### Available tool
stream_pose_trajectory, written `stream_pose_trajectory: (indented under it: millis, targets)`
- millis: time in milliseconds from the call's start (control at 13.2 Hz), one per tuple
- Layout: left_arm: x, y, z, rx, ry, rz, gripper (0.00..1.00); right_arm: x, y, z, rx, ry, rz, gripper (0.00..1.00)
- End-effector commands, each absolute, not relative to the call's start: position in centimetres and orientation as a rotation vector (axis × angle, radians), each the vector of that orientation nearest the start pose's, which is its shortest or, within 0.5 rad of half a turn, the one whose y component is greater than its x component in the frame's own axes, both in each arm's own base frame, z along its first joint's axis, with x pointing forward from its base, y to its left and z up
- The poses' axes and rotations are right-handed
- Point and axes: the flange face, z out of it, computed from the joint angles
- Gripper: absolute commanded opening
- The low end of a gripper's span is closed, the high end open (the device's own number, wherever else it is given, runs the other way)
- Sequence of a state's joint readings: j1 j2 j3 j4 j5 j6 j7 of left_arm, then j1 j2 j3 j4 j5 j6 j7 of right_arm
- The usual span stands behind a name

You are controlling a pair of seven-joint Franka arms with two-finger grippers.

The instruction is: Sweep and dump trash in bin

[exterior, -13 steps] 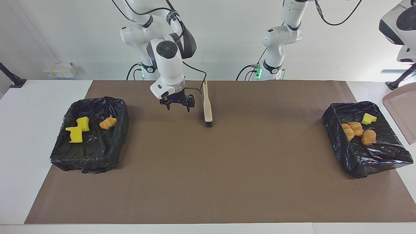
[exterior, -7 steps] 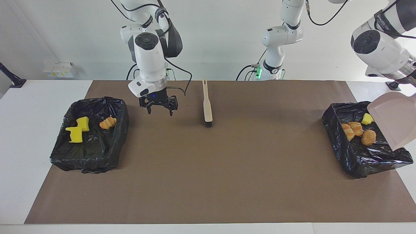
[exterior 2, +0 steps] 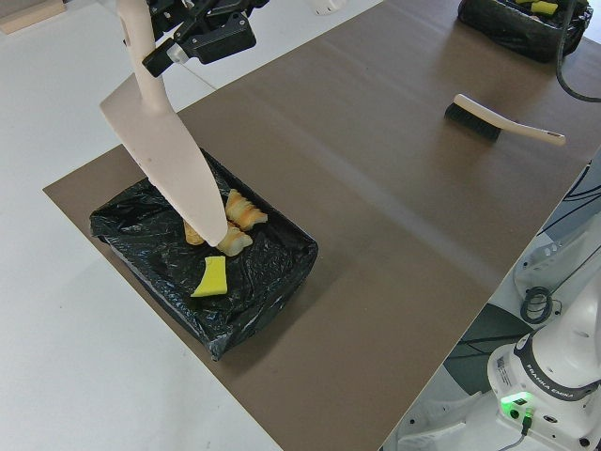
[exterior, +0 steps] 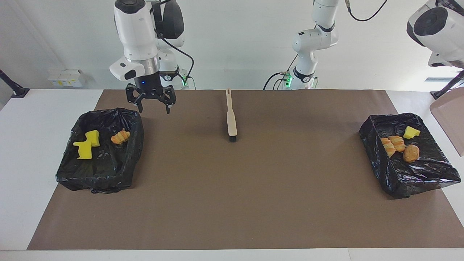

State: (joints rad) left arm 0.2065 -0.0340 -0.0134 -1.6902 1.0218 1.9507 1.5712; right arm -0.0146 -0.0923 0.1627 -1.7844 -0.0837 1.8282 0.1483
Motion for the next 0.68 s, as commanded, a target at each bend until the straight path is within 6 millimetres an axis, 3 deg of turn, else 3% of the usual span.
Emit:
stream_pose_trajectory:
  millis: [0, 151, 303, 605]
  targets:
    - [55.1, 18.3, 64.7, -1.714, 1.656, 0.653, 0.0, 54.9, 4.8, 61.5, -3.211, -0.089, -0.188, 1.0]
    - [54.6, 18.4, 63.8, -1.859, 1.678, 0.574, 0.0, 55.0, 4.6, 63.1, -3.198, -0.072, -0.102, 1.0]
    - [53.5, 19.5, 62.7, -2.045, 1.693, 0.441, 0.0, 55.0, 4.1, 63.4, -3.183, -0.05, -0.022, 1.0]
    - [52.6, 18.4, 60.7, -2.244, 1.768, 0.303, 0.0, 54.7, 2.9, 63.1, -3.173, -0.01, -0.022, 1.0]
